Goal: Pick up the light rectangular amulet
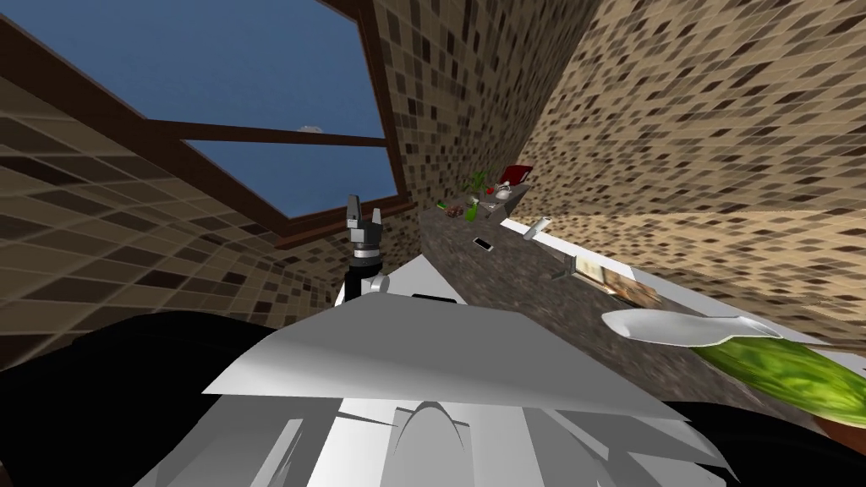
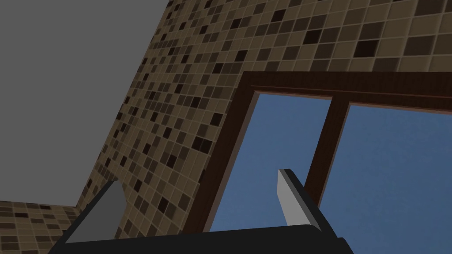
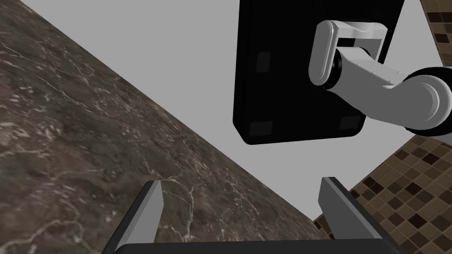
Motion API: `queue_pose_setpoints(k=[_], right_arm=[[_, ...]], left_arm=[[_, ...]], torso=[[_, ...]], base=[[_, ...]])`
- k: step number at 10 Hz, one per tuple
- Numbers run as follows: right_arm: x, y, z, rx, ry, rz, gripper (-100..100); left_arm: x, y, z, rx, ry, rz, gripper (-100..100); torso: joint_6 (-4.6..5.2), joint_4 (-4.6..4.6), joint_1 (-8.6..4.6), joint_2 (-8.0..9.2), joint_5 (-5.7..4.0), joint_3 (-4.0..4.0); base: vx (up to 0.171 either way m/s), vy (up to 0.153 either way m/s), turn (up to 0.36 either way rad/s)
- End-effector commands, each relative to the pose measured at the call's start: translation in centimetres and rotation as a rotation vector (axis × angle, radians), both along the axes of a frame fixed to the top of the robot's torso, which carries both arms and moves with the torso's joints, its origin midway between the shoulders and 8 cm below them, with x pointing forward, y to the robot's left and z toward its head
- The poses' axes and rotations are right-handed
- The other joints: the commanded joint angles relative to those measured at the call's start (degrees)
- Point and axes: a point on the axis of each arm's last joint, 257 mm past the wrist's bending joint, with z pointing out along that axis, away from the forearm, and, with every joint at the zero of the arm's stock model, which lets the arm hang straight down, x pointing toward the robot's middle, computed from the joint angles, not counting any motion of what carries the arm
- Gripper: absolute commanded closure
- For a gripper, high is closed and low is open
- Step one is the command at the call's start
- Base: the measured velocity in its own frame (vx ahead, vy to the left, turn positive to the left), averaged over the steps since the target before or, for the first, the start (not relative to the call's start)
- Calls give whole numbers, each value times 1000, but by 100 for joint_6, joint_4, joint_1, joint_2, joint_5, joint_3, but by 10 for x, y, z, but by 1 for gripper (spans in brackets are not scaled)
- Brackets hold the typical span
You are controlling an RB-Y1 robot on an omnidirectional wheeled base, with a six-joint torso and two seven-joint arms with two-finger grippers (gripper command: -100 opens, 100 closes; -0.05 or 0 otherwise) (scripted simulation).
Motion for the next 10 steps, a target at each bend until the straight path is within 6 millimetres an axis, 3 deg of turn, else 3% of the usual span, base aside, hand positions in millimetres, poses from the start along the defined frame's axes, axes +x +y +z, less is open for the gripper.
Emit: queue_pose_setpoints(k=[1,2,3,4,5,6,7,8,9,10], right_arm=[[-1,-12,0,-13,8,4,-100],[-1,-36,14,-51,37,42,-100],[-3,-42,15,-64,41,38,-100],[-3,-69,31,-109,68,68,-100],[-3,-69,31,-109,68,68,-100],[0,-91,46,-146,88,92,-100],[1,-92,47,-149,89,95,-100],[7,-112,62,-183,102,117,-100],[7,-112,62,-183,102,117,-100],[15,-128,75,-210,109,135,-100]], left_arm=[[0,0,0,0,0,0,0],[0,0,0,0,0,0,0],[0,0,0,0,0,0,0],[0,0,0,0,0,0,0],[0,0,0,0,0,0,0],[0,0,0,0,0,0,0],[0,0,0,0,0,0,0],[0,0,0,0,0,0,0],[0,0,0,0,0,0,0],[0,0,0,0,0,0,0]], torso=[[0,0,0,0,0,0],[3,2,-2,6,-2,4],[-6,0,-2,0,0,0],[1,0,-3,-1,-1,-1],[-5,-1,-4,-7,-1,-4],[2,-1,-5,-4,-1,-3],[-4,-2,-9,-8,-2,-4],[2,-1,-10,-4,-3,-3],[-4,-2,-12,-8,-2,-5],[2,-1,-16,-5,-6,-3]], base=[[16,5,-20],[31,11,175],[35,0,115],[47,4,208],[40,-8,92],[45,-17,163],[39,-21,104],[47,-28,189],[39,-38,98],[47,-51,154]])
